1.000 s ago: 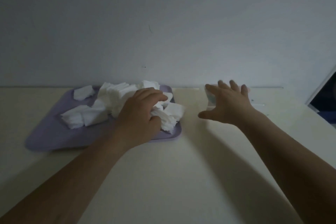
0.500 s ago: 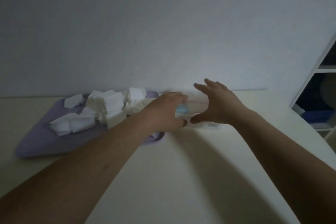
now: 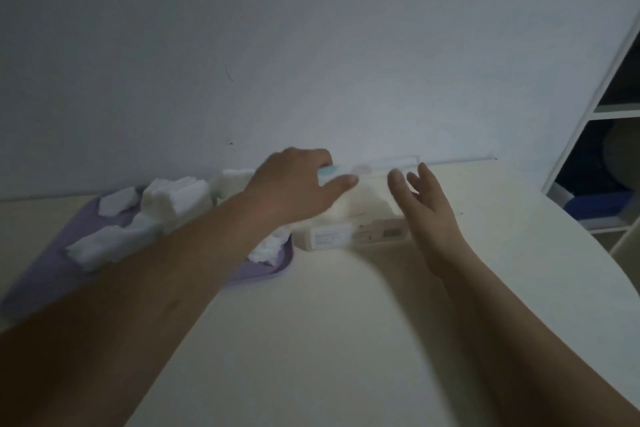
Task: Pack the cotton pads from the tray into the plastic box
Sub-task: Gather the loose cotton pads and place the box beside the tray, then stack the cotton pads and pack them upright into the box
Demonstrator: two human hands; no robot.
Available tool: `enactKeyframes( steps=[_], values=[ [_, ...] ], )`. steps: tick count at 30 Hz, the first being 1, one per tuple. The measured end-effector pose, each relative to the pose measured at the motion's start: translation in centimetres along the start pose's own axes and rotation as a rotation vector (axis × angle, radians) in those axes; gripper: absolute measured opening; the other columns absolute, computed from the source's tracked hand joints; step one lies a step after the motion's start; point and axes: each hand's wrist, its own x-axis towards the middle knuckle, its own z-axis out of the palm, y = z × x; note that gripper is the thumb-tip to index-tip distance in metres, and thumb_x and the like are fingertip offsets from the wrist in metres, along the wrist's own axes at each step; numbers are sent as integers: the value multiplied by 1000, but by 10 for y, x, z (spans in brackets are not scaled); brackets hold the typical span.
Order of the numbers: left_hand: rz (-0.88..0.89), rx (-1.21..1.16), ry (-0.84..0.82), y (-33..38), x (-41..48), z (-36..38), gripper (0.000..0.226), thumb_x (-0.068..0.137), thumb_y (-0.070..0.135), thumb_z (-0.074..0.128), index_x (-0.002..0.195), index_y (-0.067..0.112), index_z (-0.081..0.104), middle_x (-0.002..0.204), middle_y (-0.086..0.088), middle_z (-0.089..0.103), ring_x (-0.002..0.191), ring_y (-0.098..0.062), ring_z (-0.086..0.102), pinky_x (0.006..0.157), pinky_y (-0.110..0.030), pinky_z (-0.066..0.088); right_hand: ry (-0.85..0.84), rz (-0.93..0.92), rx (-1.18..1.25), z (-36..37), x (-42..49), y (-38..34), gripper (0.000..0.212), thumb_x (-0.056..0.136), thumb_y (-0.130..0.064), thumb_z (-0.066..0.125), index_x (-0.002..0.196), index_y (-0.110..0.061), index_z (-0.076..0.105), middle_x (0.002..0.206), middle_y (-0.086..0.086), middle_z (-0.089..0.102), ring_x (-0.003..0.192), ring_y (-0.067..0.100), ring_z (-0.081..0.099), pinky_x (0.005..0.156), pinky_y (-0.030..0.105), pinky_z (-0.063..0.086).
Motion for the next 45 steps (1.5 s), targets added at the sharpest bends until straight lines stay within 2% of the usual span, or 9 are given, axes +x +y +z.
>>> enactKeyframes(
  steps=[4, 7, 13, 16, 20, 29, 36, 41, 45],
  values=[
    [-247, -354, 90, -15, 29, -12, 42, 91, 62, 62, 96, 21, 65, 84, -2, 72, 71, -24, 72, 72, -40, 61, 213, -288, -512, 16, -6, -4, 69, 97, -53, 56, 153, -16, 41, 157, 3, 46, 146, 19, 41, 119, 40, 34],
    [-460, -696, 54, -30, 43, -1, 29, 95, 33, 67, 119, 17, 63, 111, -12, 70, 78, -26, 75, 61, -38, 65, 68, -593, -806, 33, -15, -2, 55, 91, -57, 59, 133, -22, 67, 143, 1, 61, 138, 19, 51, 115, 43, 40],
    [-443, -658, -61, -40, 28, 12, 57, 93, 17, 69, 146, 12, 50, 134, -7, 59, 89, -15, 71, 74, -27, 62, -107, -618, -937, 37, -22, -4, 46, 88, -68, 54, 102, -33, 81, 102, -12, 78, 94, 15, 71, 87, 33, 51],
    [-340, -559, -71, -51, 7, -1, 41, 92, 22, 72, 131, 14, 65, 123, -3, 70, 104, -18, 70, 97, -32, 56, -35, -625, -916, 36, -20, 1, 37, 88, -56, 60, 104, -29, 81, 99, -9, 79, 93, 20, 71, 87, 32, 50],
    [-187, -468, -47, -62, -40, -29, 12, 90, 22, 75, 101, 21, 79, 95, 12, 77, 87, 2, 72, 82, -17, 52, 34, -673, -899, 42, -16, 2, 35, 85, -42, 70, 106, -16, 80, 107, 5, 78, 101, 31, 69, 95, 42, 53],
    [-81, -304, -283, -98, -114, -15, 65, 73, 28, 63, 137, 34, 58, 130, 14, 64, 114, -5, 62, 96, -18, 49, -64, -629, -855, 108, -30, -32, 26, 94, -28, 59, 114, -16, 69, 112, 3, 70, 103, 26, 64, 81, 40, 57],
    [-24, -370, -129, -104, -109, 3, 41, 71, 18, 63, 111, 27, 66, 108, 10, 64, 97, -8, 59, 83, -21, 48, -127, -724, -1041, 116, -15, -12, 50, 73, -27, 38, 102, -15, 77, 80, 5, 73, 78, 32, 65, 84, 37, 50],
    [-101, -504, -32, -103, -108, 18, 34, 76, 7, 63, 103, 28, 59, 84, 13, 62, 70, 1, 56, 59, -16, 42, -61, -681, -1101, 93, 8, -3, 31, 85, -15, 56, 108, -15, 76, 87, 6, 77, 81, 31, 69, 115, 44, 41],
    [-145, -581, 19, -100, -112, 24, 33, 77, 8, 64, 102, 29, 59, 82, 14, 64, 64, 3, 57, 55, -12, 41, -132, -582, -1104, 117, 1, -19, 33, 95, -40, 47, 98, -18, 71, 91, 2, 73, 88, 28, 67, 89, 36, 53]
  ],
)
